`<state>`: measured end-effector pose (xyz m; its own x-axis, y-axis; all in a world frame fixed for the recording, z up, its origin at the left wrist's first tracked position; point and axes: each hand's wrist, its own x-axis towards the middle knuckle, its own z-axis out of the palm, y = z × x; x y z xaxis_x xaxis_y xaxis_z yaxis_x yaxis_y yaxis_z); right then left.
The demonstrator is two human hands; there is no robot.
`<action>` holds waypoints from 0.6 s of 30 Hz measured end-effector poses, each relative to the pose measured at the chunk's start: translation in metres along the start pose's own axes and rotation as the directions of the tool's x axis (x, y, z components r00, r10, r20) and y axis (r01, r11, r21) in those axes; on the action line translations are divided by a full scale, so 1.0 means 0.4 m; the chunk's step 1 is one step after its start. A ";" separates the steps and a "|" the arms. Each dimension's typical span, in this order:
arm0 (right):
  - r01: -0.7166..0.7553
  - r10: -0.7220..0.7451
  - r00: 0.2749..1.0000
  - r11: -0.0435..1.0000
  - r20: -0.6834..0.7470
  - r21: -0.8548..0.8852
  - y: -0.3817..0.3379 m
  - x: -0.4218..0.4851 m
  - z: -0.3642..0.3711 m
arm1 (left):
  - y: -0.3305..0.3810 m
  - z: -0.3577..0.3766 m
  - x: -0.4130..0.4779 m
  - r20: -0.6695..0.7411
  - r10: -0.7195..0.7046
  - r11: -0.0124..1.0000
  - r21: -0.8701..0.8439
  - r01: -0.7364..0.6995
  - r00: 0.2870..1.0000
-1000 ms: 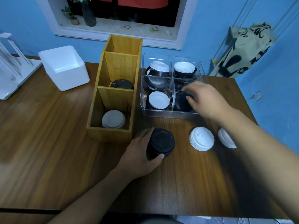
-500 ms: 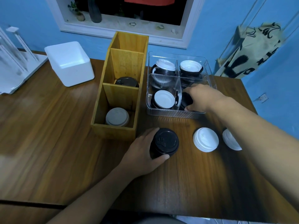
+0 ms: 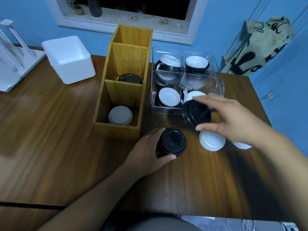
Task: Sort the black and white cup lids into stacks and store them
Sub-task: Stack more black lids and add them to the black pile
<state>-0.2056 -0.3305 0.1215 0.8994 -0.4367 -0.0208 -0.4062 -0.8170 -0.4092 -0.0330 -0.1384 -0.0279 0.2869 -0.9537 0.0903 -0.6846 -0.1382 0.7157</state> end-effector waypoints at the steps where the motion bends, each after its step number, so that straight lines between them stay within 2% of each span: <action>1: 0.018 -0.019 1.000 0.999 0.009 0.034 -0.008 -0.010 0.023 | 0.000 0.000 0.001 0.000 -0.001 1.000 0.001 0.001 1.000; 6: 0.068 -0.072 0.990 0.997 0.123 0.034 -0.021 -0.022 0.141 | -0.003 0.003 0.003 -0.002 0.007 1.000 -0.015 -0.007 1.000; 18: 0.097 -0.098 0.978 0.995 0.184 0.014 -0.020 0.023 0.193 | 0.002 -0.002 0.005 -0.015 -0.014 0.998 -0.058 0.013 1.000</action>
<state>-0.1815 -0.2990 0.0543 0.9491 -0.2781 -0.1479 -0.3149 -0.8500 -0.4222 -0.0322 -0.1403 -0.0265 0.3065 -0.9475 0.0910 -0.6406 -0.1346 0.7560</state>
